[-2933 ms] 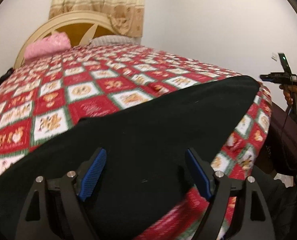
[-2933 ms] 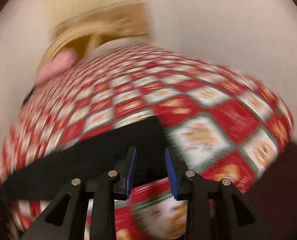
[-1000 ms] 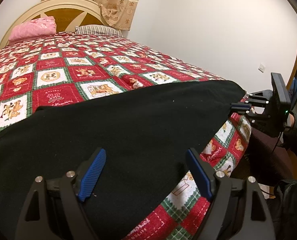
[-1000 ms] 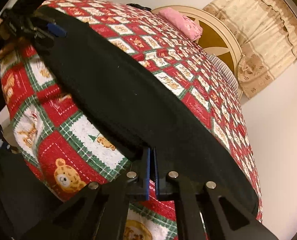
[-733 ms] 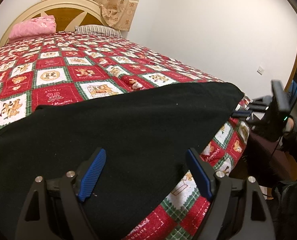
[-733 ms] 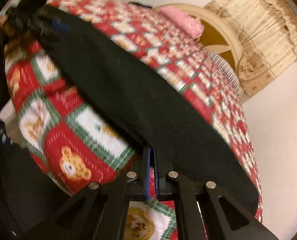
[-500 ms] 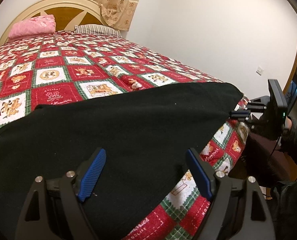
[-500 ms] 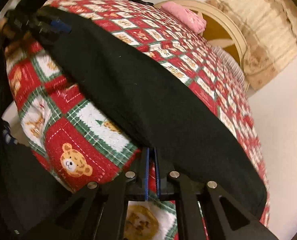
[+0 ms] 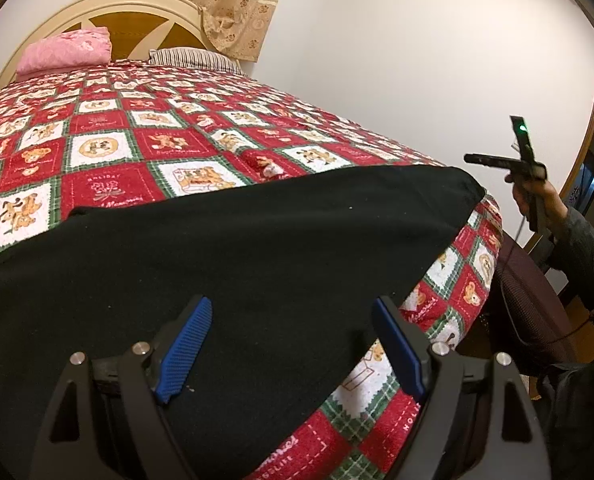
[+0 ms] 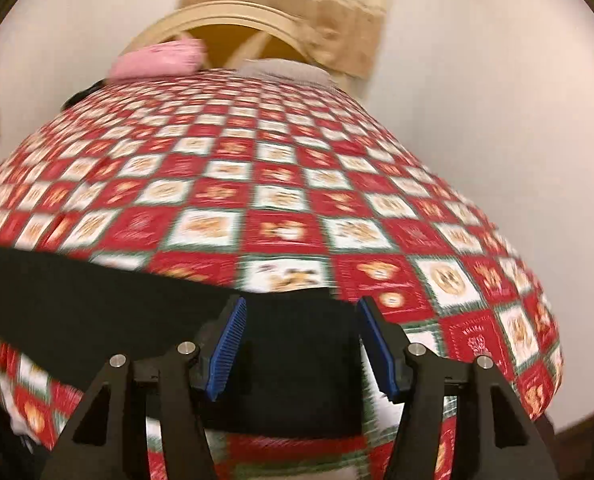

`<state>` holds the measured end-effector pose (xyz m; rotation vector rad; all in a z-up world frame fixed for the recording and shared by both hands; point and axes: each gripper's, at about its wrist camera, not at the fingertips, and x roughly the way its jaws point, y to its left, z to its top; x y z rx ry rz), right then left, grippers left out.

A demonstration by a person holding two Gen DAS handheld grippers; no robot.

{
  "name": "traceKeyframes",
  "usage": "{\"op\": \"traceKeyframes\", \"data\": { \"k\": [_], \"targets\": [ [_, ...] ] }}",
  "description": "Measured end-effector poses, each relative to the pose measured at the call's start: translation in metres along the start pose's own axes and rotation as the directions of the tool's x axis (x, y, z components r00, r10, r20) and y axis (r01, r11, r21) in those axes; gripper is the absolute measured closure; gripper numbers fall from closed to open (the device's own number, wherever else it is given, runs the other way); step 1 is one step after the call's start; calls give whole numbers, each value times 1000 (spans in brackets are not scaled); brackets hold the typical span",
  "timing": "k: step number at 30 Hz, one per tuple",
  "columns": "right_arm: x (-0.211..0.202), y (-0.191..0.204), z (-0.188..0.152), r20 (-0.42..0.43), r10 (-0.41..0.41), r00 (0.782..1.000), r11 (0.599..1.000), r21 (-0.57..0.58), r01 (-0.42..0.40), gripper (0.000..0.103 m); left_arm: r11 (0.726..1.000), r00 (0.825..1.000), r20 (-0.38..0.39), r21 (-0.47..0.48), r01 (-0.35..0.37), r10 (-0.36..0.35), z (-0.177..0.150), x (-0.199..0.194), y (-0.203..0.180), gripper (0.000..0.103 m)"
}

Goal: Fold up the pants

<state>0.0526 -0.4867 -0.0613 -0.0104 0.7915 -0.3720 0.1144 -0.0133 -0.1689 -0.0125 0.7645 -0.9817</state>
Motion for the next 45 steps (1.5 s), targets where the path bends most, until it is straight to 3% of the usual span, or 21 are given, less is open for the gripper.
{"op": "traceKeyframes", "data": {
  "k": [3,5,7,9,10,13,17,21,22,23,24,30,35,41,45],
  "targets": [
    [23,-19,4,-63,56,996,992,116,-48,46,1000,1000,1,6,-5,5,-1,0,-1,18],
    [35,-28,1,-107,96,990,981,181,-75,66,1000,1000,1,10,-7,7,-1,0,-1,18],
    [43,-32,-2,-148,143,979,968,226,-108,71,1000,1000,0,11,-9,9,-1,0,-1,18],
    [43,-32,-5,-155,150,977,967,226,-113,77,1000,1000,1,11,-7,7,-1,0,-1,18],
    [42,-32,-5,-148,152,977,968,223,-116,91,1000,1000,1,10,-7,7,-1,0,-1,18],
    [31,-29,-2,-89,137,987,972,202,-117,97,1000,1000,1,10,-7,7,-2,0,-1,18],
    [20,-24,6,3,95,995,981,167,-95,97,1000,1000,0,12,-8,8,-2,0,-1,18],
    [53,-27,-1,-101,69,992,987,153,-53,97,1000,1000,0,17,-11,11,-1,0,-2,18],
    [58,-26,-5,-120,45,992,991,135,-28,89,1000,1000,0,18,-12,12,-1,0,-2,18],
    [59,-27,-7,-121,21,992,992,128,-5,70,1000,1000,0,19,-13,13,-1,0,-3,18],
    [55,-30,-9,-105,-6,994,991,130,19,65,1000,1000,0,21,-14,14,-1,0,-3,18],
    [11,-51,-32,-47,67,997,957,284,-51,65,1000,1000,1,20,-11,11,-1,0,-2,18],
    [21,-32,-60,-159,43,986,975,223,-7,65,998,999,-14,51,-40,41,-2,2,-7,18],
    [5,-30,-52,-81,11,997,970,245,9,65,995,996,4,57,-84,84,-4,-4,-10,17],
    [-13,1,-40,-20,-4,1000,989,145,7,65,985,984,66,20,-170,168,-14,-33,-3,17]
  ]
}}
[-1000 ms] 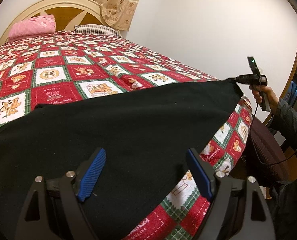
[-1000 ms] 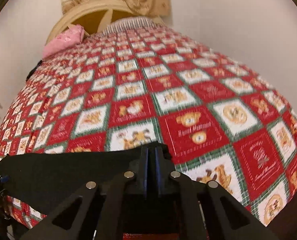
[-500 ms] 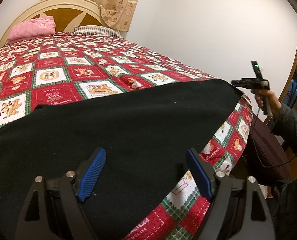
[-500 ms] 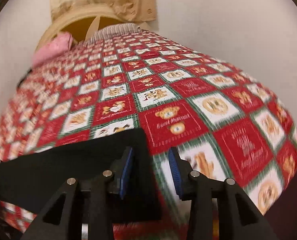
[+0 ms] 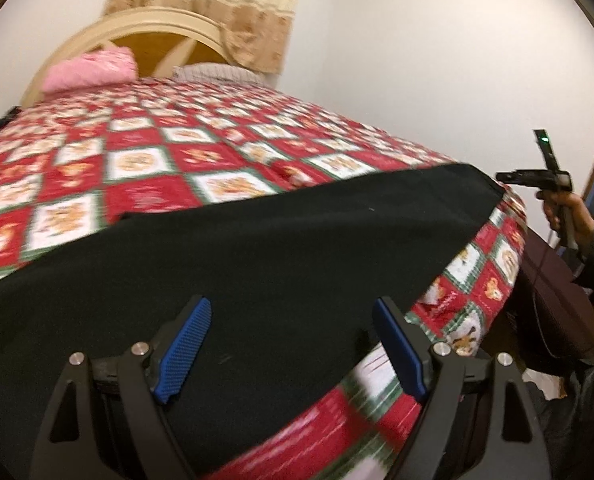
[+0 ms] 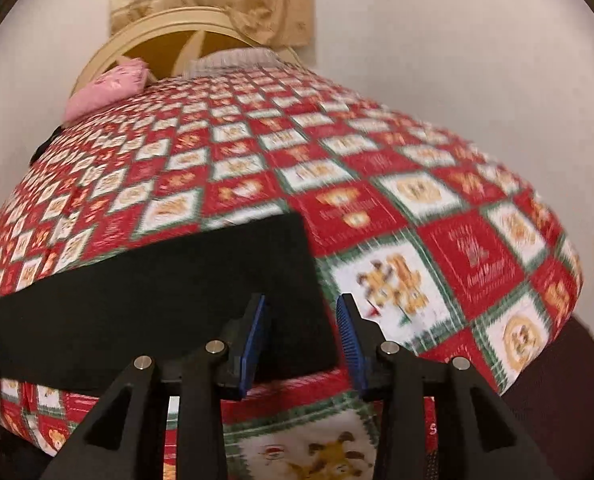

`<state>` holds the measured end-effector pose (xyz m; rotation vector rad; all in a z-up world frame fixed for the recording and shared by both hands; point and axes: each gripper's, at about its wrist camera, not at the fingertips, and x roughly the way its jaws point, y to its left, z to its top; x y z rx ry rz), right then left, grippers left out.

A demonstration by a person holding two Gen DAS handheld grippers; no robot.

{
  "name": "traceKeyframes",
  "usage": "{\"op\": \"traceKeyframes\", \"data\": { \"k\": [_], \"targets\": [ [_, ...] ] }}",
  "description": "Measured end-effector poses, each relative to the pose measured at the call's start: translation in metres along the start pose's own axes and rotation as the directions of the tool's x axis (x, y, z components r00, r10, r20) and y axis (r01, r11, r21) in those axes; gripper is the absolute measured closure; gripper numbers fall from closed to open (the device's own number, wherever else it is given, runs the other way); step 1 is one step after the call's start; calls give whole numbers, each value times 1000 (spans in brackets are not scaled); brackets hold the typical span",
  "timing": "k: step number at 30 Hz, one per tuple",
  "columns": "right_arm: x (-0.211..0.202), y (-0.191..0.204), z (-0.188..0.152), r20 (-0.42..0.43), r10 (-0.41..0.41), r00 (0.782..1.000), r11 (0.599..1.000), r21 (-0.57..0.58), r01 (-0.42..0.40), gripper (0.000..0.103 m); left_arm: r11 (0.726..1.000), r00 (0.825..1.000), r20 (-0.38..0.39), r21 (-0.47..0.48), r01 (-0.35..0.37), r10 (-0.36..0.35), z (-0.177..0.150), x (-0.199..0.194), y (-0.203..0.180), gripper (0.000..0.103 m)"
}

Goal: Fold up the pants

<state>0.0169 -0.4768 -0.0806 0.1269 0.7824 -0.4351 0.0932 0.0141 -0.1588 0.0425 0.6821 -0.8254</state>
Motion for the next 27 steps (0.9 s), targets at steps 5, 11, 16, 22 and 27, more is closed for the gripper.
{"op": "traceKeyframes", "data": {
  "k": [5,11,16,22,27],
  "targets": [
    [-17,83,-3,61,69,996,966,-252,-52,64,962,962,50,46,-271,268,-11,-49,32,17],
    [-28,193,-27,52,262,964,826,-529,-196,60,865,866,32,-82,-495,499,-21,-100,113,17],
    [-22,252,-44,21,329,944,735,-633,-243,60,835,858,-17,-223,-504,513,-33,-112,164,31],
    [-24,273,-50,-10,381,924,711,-636,-300,60,834,869,-77,-249,-492,489,-41,-92,179,41],
    [-21,274,-50,-19,384,923,738,-595,-319,60,818,861,-116,-271,-507,495,-39,-89,183,41]
  ]
}}
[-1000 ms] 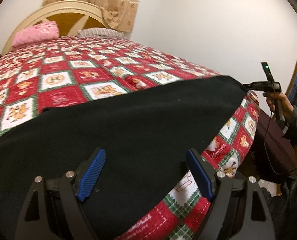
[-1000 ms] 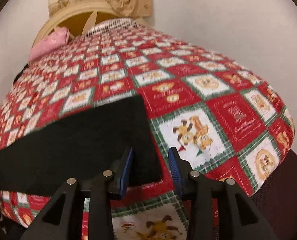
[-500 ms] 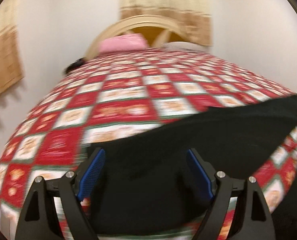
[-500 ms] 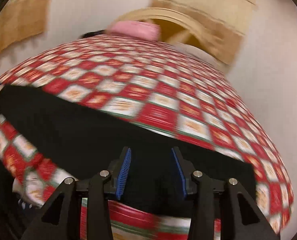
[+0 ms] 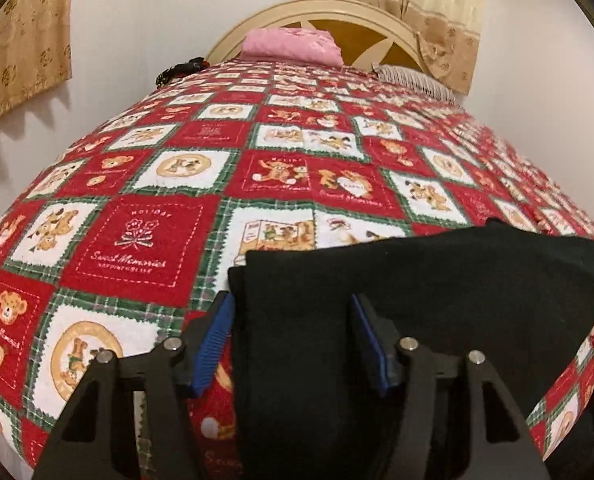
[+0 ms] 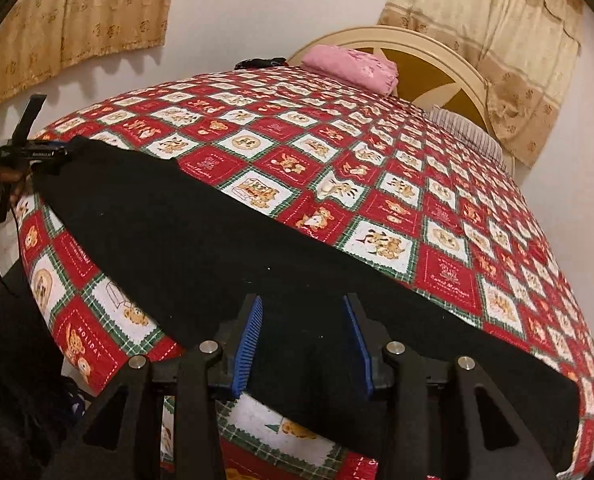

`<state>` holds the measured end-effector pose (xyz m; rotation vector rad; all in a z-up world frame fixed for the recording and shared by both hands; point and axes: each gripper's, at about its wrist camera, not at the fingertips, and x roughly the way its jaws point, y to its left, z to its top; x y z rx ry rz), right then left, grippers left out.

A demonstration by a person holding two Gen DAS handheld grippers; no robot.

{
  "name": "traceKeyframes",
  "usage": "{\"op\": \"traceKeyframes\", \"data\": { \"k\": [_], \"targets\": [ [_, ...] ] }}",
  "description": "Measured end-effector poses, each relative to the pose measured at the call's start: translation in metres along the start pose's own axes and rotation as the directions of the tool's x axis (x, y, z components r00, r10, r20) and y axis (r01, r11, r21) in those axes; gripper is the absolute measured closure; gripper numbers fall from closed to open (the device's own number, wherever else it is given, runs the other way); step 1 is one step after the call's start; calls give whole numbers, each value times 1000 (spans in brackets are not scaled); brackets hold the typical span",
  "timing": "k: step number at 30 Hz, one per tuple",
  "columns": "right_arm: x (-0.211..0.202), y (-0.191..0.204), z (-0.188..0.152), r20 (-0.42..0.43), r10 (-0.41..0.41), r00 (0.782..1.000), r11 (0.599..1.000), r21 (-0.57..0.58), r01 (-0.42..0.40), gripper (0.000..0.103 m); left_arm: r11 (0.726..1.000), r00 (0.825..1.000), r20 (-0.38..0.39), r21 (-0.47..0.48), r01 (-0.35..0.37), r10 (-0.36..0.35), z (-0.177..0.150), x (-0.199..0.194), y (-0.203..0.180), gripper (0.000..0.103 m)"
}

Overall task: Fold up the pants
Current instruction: 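Grasp the pants leg with the left gripper near the right tool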

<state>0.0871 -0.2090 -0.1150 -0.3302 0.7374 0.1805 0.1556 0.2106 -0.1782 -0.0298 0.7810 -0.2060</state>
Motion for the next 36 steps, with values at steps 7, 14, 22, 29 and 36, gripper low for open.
{"op": "traceKeyframes", "data": {
  "k": [7,14,22,29,36],
  "targets": [
    [0,6,-4,1,22,1000,999,31,-22,60,996,996,32,23,-87,86,1,-9,-8,34],
    [2,14,-7,1,40,999,999,33,-40,60,996,996,-1,-9,-87,87,1,2,-2,39],
    [4,23,-6,-4,43,999,999,23,-43,60,1000,999,-42,4,-26,26,7,-5,-15,77],
    [7,34,-3,-5,55,998,998,7,-55,60,998,996,-69,15,-60,61,15,-6,-11,77],
    [7,37,-6,-12,63,998,998,11,-63,60,997,995,-52,6,-81,81,23,-20,-5,79]
  ]
}}
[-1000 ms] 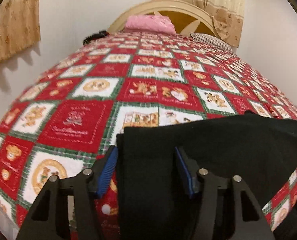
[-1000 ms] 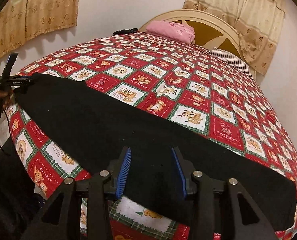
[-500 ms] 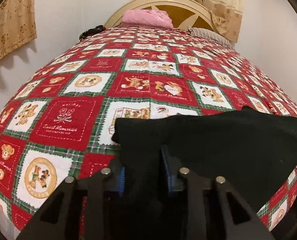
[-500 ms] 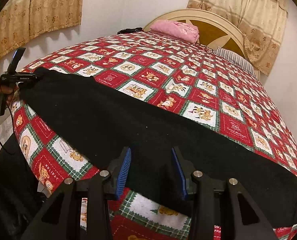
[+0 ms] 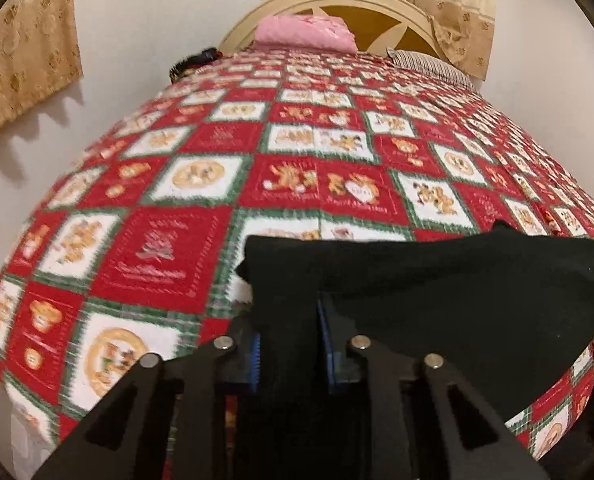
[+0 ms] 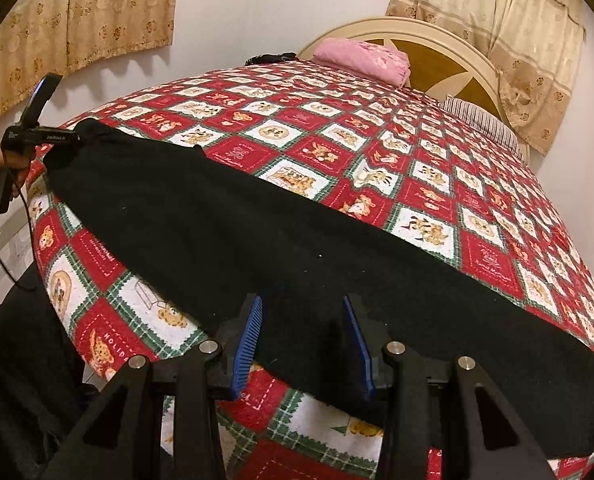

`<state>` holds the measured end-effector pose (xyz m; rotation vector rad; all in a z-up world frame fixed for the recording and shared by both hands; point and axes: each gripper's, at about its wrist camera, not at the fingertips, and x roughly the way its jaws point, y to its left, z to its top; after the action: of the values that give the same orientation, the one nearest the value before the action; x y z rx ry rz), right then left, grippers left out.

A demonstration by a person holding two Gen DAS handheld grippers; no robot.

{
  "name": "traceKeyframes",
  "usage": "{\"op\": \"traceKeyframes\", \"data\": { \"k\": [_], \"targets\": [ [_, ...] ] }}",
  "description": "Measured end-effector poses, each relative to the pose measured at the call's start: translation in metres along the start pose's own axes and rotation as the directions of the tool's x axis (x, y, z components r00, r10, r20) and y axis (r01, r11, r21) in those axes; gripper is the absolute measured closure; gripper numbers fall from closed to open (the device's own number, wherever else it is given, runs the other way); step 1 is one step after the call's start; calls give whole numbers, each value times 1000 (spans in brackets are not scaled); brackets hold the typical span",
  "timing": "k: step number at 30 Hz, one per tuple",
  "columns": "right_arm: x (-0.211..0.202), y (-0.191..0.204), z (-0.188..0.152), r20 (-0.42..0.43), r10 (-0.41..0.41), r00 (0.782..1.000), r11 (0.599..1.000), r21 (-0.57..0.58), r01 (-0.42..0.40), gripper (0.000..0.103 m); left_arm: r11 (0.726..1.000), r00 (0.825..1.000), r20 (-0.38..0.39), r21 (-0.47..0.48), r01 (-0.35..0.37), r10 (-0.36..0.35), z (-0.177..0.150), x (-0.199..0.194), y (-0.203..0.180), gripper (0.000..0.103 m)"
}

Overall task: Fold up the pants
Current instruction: 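Grasp the pants leg with the left gripper near the right tool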

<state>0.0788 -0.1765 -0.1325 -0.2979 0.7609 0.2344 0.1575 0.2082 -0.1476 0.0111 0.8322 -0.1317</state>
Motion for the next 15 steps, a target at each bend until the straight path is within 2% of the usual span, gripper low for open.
{"op": "traceKeyframes", "data": {
  "k": [3,7,12,15],
  "targets": [
    [1,-2,-2,0,-1,1000,1000,13,1,60,1000,1000,2,2,-14,14,2,-2,3,79],
    [4,-1,-4,-10,6,1000,999,32,-6,60,1000,999,-33,-2,-22,22,-3,12,5,80],
    [-2,4,-4,1,14,1000,1000,7,-14,60,1000,1000,13,-19,-11,11,4,-8,9,81],
    [5,3,-5,-10,19,1000,1000,16,-18,60,999,999,-2,-15,-51,50,7,0,15,81]
  ]
}}
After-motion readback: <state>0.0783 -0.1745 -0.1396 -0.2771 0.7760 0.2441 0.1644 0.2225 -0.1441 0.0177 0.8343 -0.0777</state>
